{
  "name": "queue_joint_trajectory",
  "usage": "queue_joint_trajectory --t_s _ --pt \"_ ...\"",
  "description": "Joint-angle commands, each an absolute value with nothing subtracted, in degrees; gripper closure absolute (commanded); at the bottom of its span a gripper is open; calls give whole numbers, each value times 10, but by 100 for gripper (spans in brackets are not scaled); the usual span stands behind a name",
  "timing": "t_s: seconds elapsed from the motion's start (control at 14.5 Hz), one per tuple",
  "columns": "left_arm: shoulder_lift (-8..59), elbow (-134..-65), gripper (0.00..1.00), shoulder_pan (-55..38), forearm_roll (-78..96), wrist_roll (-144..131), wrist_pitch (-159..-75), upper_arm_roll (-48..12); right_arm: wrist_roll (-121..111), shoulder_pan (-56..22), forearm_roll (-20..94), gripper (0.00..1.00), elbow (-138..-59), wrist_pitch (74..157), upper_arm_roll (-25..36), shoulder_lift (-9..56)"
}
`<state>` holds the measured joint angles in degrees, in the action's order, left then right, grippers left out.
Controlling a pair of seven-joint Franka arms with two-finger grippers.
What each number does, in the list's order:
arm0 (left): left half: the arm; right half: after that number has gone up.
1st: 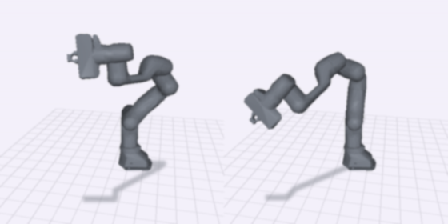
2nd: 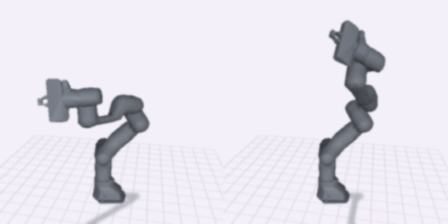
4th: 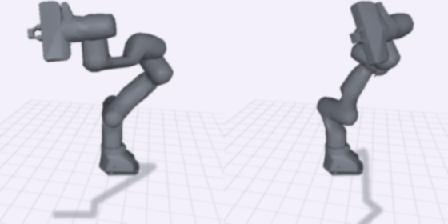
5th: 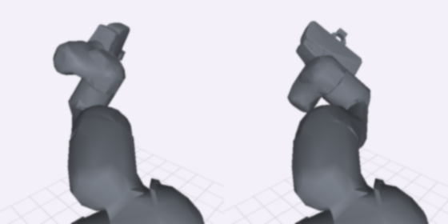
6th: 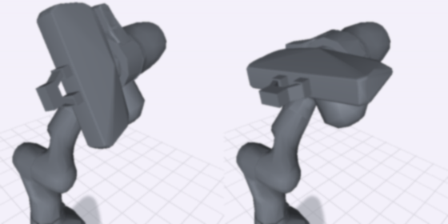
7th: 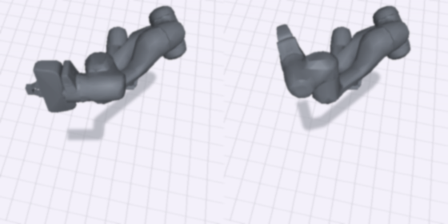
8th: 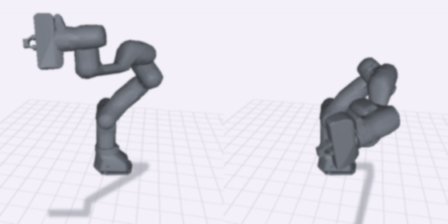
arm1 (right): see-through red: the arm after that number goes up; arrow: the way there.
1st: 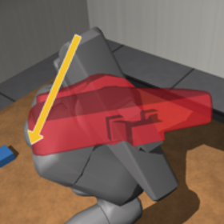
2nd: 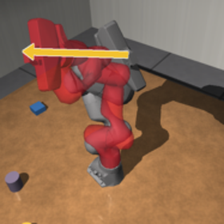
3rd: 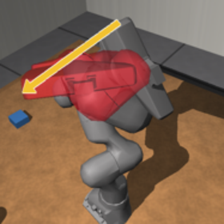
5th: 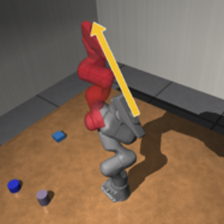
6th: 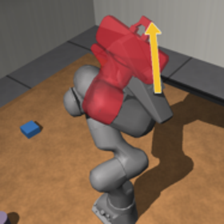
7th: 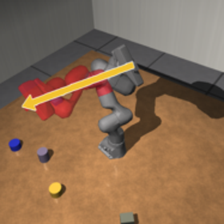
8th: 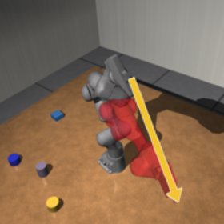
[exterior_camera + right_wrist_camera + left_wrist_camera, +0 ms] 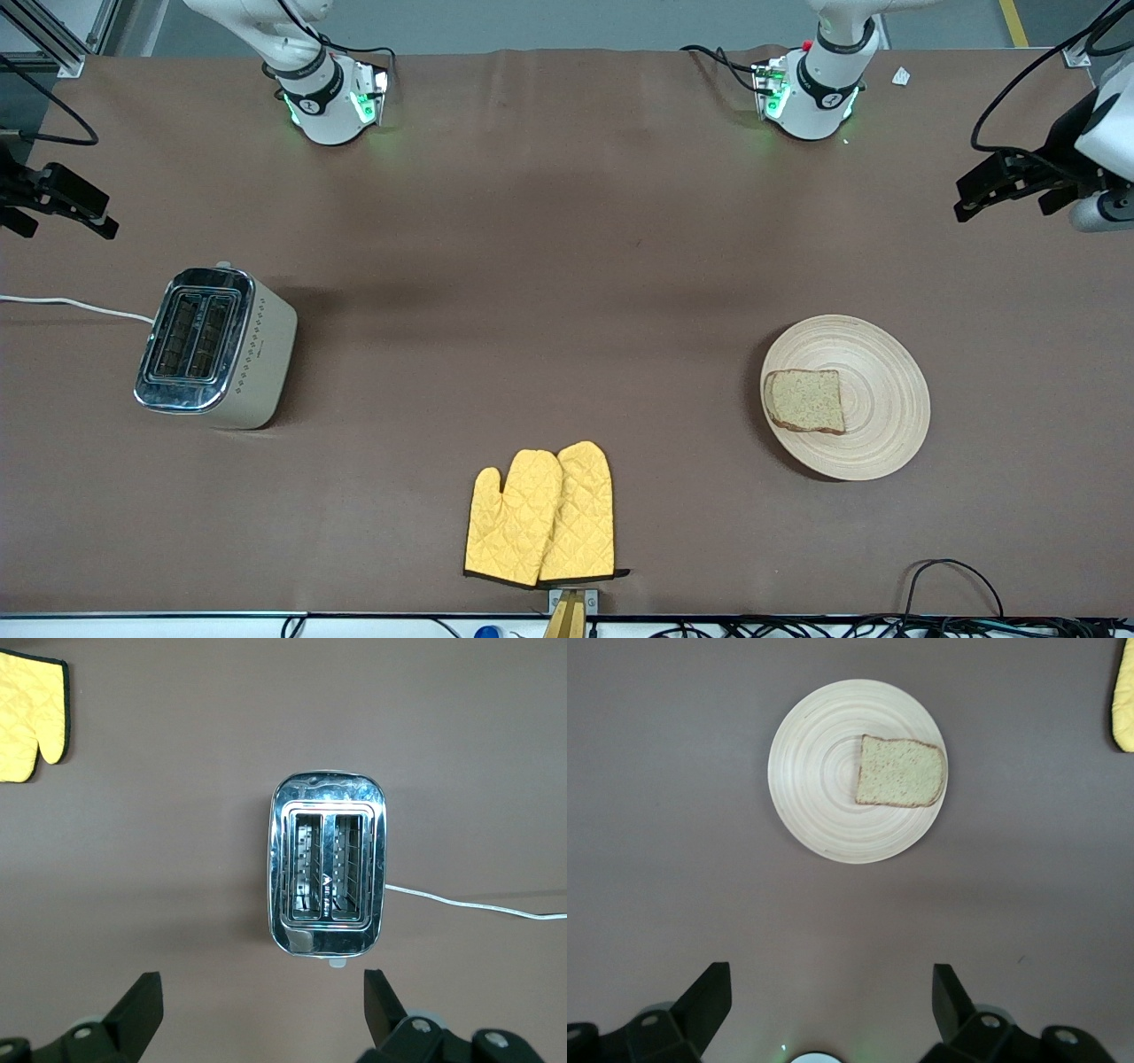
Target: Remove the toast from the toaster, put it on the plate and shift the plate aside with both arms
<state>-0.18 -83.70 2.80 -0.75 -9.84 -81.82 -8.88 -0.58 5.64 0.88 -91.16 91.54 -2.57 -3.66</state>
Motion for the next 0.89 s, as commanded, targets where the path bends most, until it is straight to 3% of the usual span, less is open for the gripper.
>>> queue_joint_trajectory --t_s 0.0,0.28,0.83 --pt "-51 -889 0 -4 -11 -95 -819 -58 0 65 15 0 -905 922 -32 -32" --pt "-98 -964 0 -1 -17 -102 -836 -62 0 68 16 0 -905 926 -32 -32" --pt "-69 -914 0 5 -22 -88 -833 -58 0 66 15 0 -904 929 -32 -28"
